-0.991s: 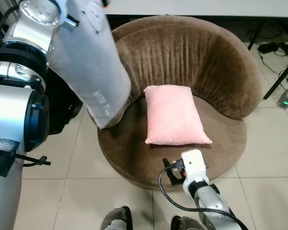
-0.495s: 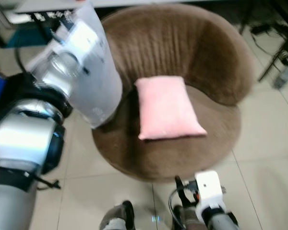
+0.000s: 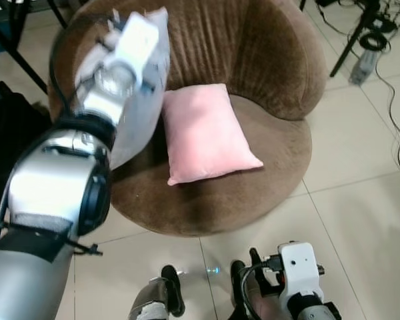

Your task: Move the pillow to the sofa from floor

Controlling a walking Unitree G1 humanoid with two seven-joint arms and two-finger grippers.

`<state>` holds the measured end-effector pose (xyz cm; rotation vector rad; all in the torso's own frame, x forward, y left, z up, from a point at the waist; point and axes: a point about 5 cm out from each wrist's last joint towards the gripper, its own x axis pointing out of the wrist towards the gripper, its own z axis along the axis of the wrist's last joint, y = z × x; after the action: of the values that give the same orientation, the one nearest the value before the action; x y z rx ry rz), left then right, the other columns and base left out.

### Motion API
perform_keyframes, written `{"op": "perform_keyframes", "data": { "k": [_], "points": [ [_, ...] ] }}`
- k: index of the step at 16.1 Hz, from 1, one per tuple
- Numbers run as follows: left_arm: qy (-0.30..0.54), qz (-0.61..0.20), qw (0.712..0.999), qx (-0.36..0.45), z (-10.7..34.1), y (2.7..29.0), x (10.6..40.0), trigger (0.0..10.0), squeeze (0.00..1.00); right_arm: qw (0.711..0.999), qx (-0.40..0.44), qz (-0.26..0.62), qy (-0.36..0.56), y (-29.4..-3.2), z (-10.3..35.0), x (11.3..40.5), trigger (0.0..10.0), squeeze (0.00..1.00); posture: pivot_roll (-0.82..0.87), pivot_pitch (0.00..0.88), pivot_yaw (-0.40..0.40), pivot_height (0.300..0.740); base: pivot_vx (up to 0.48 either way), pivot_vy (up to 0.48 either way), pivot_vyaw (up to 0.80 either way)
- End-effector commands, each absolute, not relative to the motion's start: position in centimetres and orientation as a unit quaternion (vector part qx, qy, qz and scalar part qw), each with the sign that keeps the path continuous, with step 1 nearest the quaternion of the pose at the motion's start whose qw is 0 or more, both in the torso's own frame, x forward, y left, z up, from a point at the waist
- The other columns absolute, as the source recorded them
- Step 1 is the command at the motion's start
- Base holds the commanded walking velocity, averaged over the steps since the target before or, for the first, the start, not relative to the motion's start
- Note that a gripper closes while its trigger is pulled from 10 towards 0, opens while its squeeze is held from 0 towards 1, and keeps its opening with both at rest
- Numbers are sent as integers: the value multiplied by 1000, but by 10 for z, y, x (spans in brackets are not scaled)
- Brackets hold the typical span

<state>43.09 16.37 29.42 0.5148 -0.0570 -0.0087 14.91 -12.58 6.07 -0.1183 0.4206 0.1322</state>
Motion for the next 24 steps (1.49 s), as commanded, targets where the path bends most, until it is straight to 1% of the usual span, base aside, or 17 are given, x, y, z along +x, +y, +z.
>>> {"op": "perform_keyframes", "data": {
  "k": [1, 3, 5, 7, 8, 11, 14, 15, 16, 23, 24],
  "points": [
    [-43, 22, 973, 225, 308, 175, 430, 10000, 0, 972, -59, 64, 219, -126, 60, 146, 10000, 380, -380, 347, 79, 740, 0, 0, 0],
    [-42, 45, 969, 241, 311, 186, 429, 10000, 0, 972, -58, 64, 219, -124, 59, 146, 10000, 384, -375, 339, 82, 740, 0, 0, 0],
    [-15, 53, 968, 244, 294, 196, 428, 10000, 0, 972, -58, 65, 219, -124, 59, 148, 10000, 380, -375, 331, 77, 740, 0, 0, 0],
    [51, 68, 953, 290, 253, 215, 422, 10000, 0, 971, -60, 68, 219, -126, 59, 148, 10000, 380, -379, 329, 62, 740, 0, 0, 0],
    [58, 74, 953, 288, 248, 219, 421, 10000, 1000, 971, -61, 69, 219, -126, 59, 148, 10000, 384, -379, 329, 60, 740, 0, 0, 0],
    [75, 99, 950, 287, 236, 233, 416, 10000, 1000, 970, -64, 74, 222, -127, 60, 146, 10000, 384, -378, 329, 48, 740, 0, 0, 0],
    [66, 126, 952, 271, 242, 242, 415, 10000, 1000, 970, -64, 77, 222, -126, 60, 146, 10000, 384, -372, 327, 44, 740, 0, 0, 0],
    [56, 146, 955, 253, 248, 246, 414, 10000, 1000, 970, -64, 78, 222, -126, 60, 147, 10000, 384, -371, 328, 44, 740, 0, 0, 0],
    [42, 161, 957, 239, 256, 249, 414, 10000, 1000, 970, -64, 78, 222, -126, 60, 147, 10000, 384, -370, 330, 44, 740, 0, 0, 0],
    [-51, 175, 955, 232, 327, 242, 418, 10000, 1000, 970, -61, 77, 223, -126, 60, 147, 10000, 380, -367, 330, 52, 740, 0, 0, 0],
    [-84, 178, 952, 234, 352, 238, 416, 10000, 1000, 970, -61, 76, 223, -126, 60, 147, 10000, 376, -362, 327, 56, 740, 0, 0, 0]
  ]
}}
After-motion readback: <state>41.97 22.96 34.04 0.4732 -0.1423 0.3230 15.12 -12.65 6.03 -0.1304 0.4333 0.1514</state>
